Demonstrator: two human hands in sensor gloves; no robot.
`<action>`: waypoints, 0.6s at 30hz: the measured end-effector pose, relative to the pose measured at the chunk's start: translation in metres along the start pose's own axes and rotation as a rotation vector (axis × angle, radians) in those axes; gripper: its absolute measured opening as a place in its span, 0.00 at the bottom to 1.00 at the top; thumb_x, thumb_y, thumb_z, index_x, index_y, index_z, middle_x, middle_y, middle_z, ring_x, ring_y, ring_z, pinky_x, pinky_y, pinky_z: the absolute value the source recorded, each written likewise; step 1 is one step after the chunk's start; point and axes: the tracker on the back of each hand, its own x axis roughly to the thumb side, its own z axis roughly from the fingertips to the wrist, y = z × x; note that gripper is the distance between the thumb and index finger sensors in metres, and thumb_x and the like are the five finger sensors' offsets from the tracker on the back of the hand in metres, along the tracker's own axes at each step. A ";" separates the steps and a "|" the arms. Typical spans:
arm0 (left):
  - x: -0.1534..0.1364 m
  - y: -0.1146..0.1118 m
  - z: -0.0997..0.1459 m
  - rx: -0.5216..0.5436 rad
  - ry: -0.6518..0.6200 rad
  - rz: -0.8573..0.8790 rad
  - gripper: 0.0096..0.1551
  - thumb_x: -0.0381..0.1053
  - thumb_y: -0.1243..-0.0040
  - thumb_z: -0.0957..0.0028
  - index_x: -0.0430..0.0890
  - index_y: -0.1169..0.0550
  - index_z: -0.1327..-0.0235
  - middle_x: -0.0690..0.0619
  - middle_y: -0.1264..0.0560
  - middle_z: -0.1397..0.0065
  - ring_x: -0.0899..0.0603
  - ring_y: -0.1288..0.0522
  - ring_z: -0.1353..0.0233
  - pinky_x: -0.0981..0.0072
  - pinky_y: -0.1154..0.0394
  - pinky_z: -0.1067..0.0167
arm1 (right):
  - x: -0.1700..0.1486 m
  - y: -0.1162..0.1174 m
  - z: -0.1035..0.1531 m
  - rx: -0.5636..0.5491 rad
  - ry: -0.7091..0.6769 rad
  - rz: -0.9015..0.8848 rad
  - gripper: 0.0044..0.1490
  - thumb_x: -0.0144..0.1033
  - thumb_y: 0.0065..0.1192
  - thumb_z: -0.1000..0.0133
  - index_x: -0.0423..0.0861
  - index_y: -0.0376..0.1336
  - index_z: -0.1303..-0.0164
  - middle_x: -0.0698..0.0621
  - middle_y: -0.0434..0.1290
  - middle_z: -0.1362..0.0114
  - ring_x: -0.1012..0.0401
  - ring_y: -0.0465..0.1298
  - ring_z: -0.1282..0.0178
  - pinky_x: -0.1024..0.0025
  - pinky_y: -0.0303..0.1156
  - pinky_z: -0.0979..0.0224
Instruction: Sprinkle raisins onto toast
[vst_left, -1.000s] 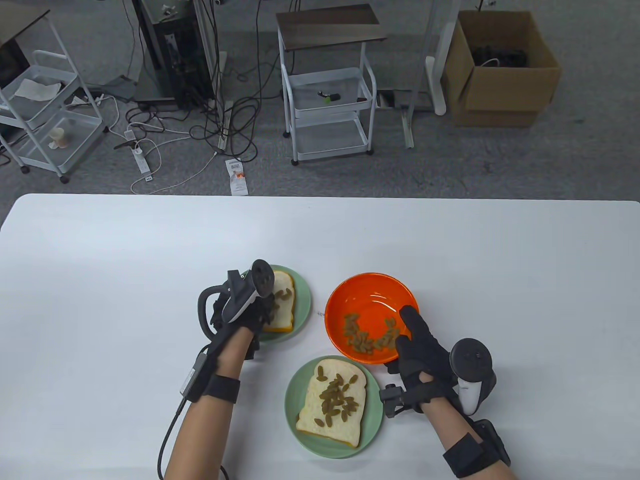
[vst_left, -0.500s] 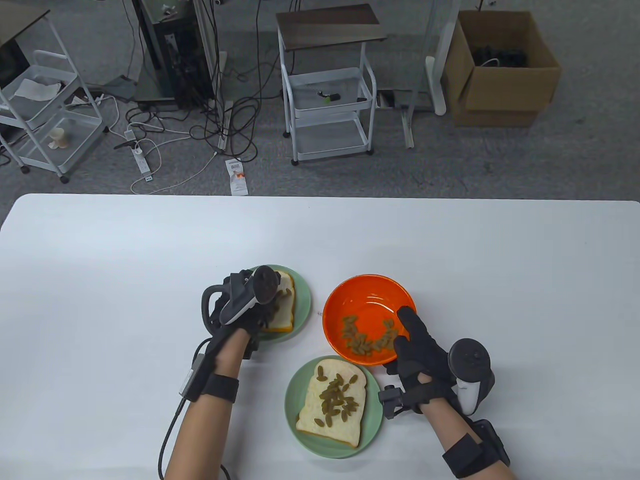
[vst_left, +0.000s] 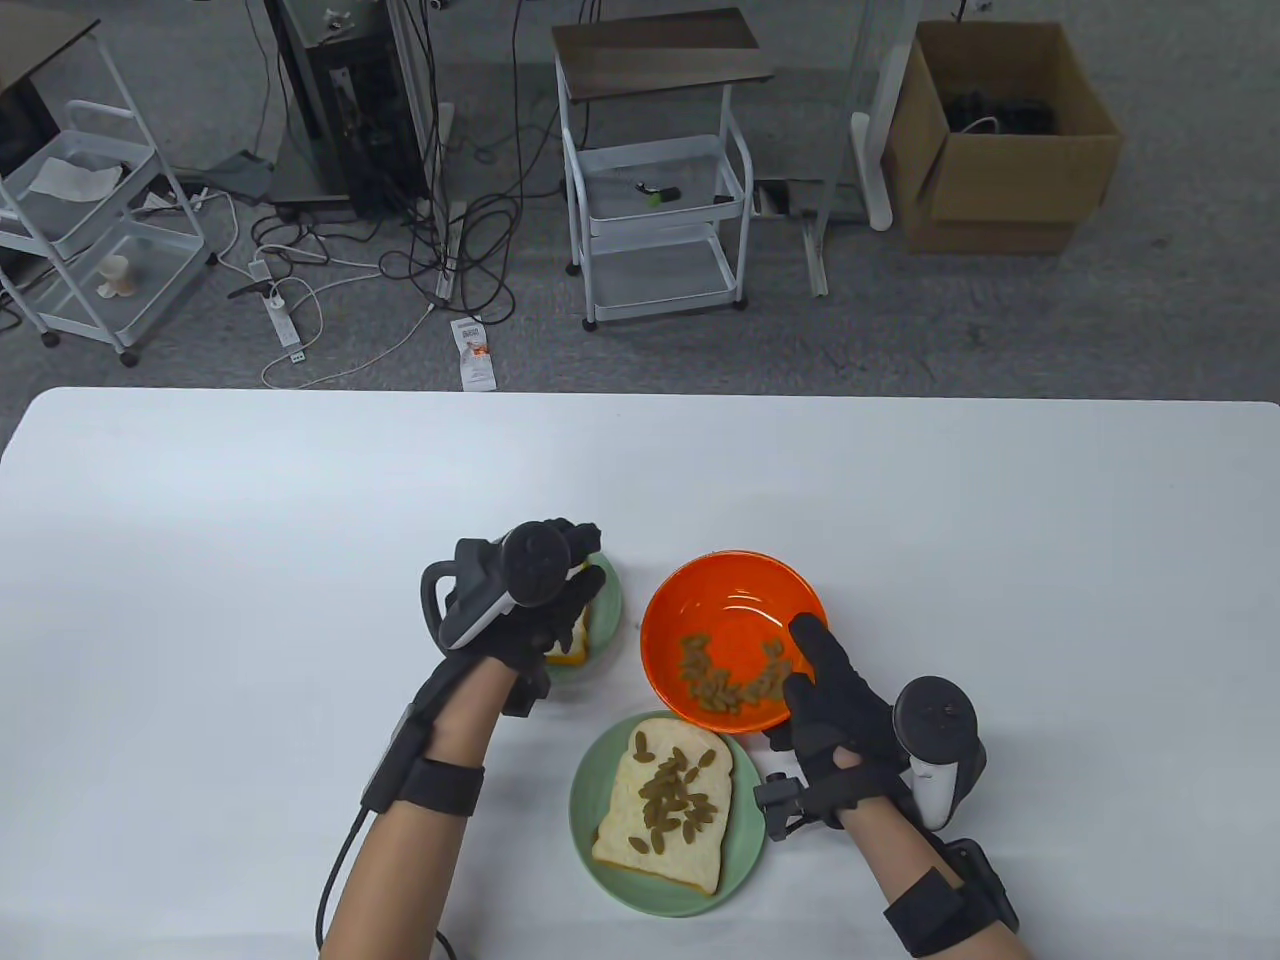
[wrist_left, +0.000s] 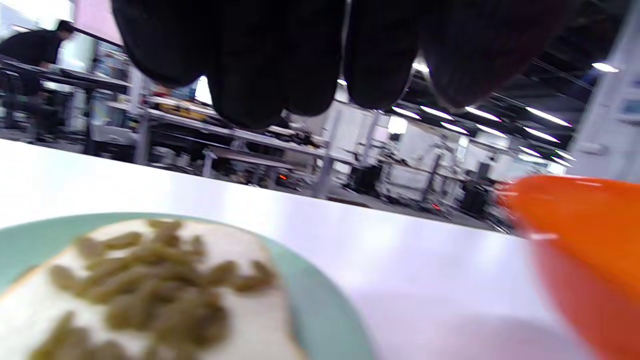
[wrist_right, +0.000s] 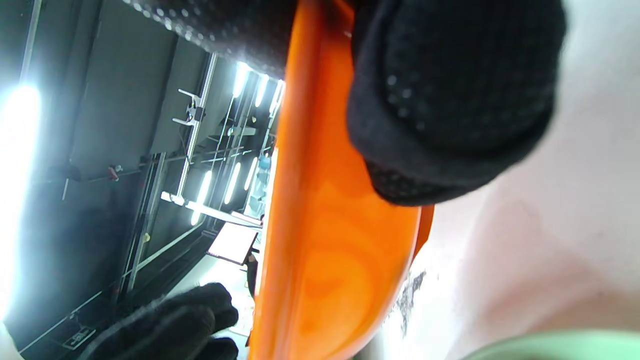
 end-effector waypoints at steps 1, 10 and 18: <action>0.014 0.001 0.003 -0.017 -0.039 -0.017 0.35 0.71 0.33 0.52 0.63 0.22 0.30 0.55 0.23 0.23 0.44 0.17 0.34 0.50 0.21 0.34 | 0.001 0.001 0.001 0.005 -0.002 0.000 0.37 0.26 0.66 0.47 0.40 0.61 0.24 0.22 0.63 0.27 0.42 0.86 0.70 0.66 0.88 0.70; 0.129 -0.044 0.033 -0.346 -0.265 -0.457 0.51 0.80 0.38 0.56 0.63 0.33 0.18 0.52 0.29 0.17 0.49 0.14 0.38 0.59 0.17 0.39 | 0.007 0.008 0.008 0.017 -0.043 -0.003 0.37 0.24 0.66 0.47 0.40 0.61 0.24 0.21 0.62 0.27 0.41 0.86 0.70 0.65 0.88 0.70; 0.139 -0.054 0.039 -0.251 -0.239 -0.566 0.38 0.66 0.26 0.54 0.62 0.24 0.28 0.54 0.24 0.24 0.54 0.11 0.45 0.67 0.14 0.45 | 0.008 0.013 0.013 0.010 -0.054 -0.023 0.36 0.23 0.65 0.48 0.38 0.62 0.26 0.21 0.64 0.29 0.42 0.87 0.73 0.67 0.89 0.74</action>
